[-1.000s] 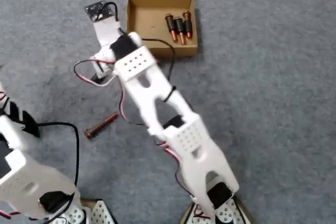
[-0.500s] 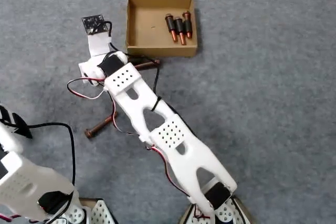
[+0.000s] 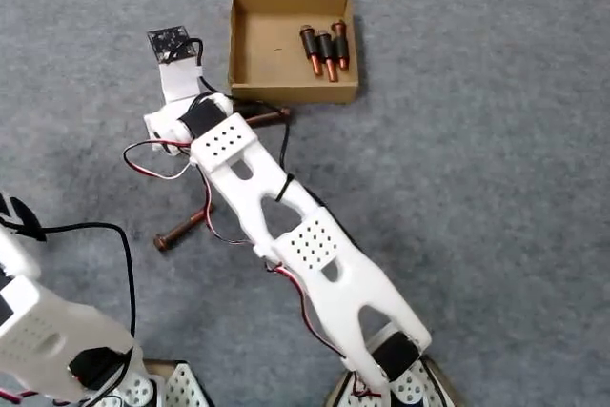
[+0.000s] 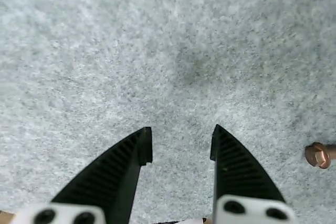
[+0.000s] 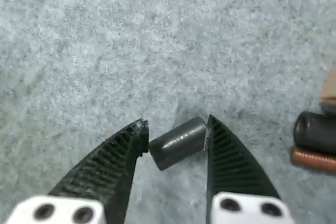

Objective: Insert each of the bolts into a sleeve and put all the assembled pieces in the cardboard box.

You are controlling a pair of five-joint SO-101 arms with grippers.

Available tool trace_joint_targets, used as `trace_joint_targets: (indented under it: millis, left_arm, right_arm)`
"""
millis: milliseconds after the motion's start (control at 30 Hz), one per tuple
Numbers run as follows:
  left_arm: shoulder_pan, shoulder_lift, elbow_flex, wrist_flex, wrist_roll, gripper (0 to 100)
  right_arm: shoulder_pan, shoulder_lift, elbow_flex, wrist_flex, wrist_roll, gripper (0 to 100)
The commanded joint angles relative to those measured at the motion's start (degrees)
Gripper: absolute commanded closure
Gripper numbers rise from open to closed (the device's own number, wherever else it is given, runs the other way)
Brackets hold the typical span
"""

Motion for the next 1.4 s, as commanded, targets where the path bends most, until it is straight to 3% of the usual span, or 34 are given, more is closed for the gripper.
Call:
trace_joint_targets:
  millis: [0, 400, 633, 800, 1367]
  left_arm:
    - [-0.5, -2.6, -2.4, -0.5, 0.4, 81]
    - [-1.3, -2.7, -2.5, -0.5, 0.4, 81]
    - [-4.7, -2.7, -2.8, -2.5, 0.3, 81]
    - [-4.5, -2.7, -2.6, -2.5, 0.3, 81]
    - [-2.7, -2.7, -2.8, -2.5, 0.4, 81]
  right_arm:
    - [-0.8, -0.5, 1.0, 3.1, 0.4, 82.0]
    - [1.2, -0.3, 0.9, 26.4, 8.2, 82.1]
    - [6.2, -1.9, -0.7, 32.6, 15.5, 81.8]
    - [5.5, -8.1, -2.4, 32.2, 20.9, 81.8]
    - [-1.2, -7.1, 0.1, 7.5, 15.7, 81.8]
